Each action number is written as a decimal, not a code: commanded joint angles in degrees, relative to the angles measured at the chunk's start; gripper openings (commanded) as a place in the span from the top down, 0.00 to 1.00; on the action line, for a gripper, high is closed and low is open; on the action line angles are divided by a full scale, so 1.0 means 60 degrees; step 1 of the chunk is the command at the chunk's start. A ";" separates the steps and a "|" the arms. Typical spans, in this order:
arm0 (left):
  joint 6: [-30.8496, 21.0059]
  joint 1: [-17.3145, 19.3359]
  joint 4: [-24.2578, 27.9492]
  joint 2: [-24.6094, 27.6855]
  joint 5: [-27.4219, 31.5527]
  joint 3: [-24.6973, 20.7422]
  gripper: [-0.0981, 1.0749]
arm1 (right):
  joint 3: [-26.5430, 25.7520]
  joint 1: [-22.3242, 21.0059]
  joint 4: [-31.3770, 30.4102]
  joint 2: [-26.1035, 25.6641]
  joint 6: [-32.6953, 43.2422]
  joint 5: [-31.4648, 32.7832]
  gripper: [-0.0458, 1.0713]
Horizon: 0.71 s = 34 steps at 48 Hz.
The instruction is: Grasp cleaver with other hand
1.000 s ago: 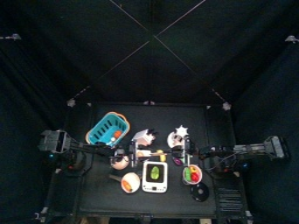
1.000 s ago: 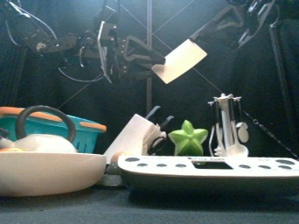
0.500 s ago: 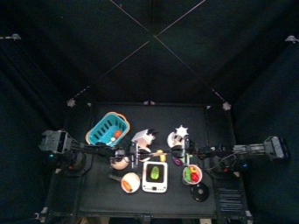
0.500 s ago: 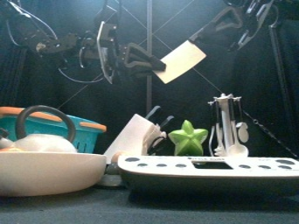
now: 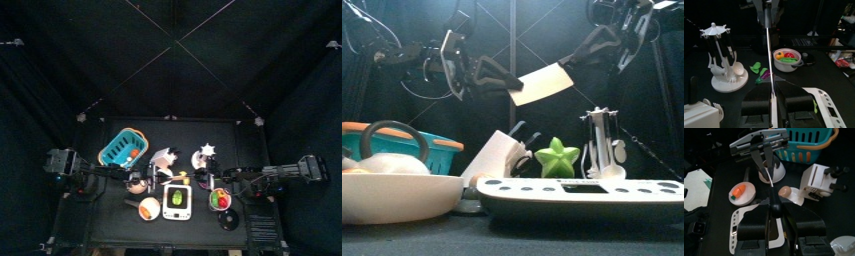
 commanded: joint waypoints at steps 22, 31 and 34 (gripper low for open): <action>-0.0015 0.0029 -0.0029 -0.0381 -0.0381 -0.0146 0.54 | -0.0688 0.0410 0.0981 0.0967 0.0000 0.1172 0.49; -0.0029 0.0015 -0.0029 -0.0381 -0.0381 -0.0117 0.53 | -0.1201 0.0601 0.1099 0.1040 -0.0015 0.2402 0.49; -0.0029 0.0000 -0.0015 -0.0366 -0.0366 -0.0117 0.53 | -0.1304 0.0688 0.1099 0.1055 -0.0015 0.2739 0.49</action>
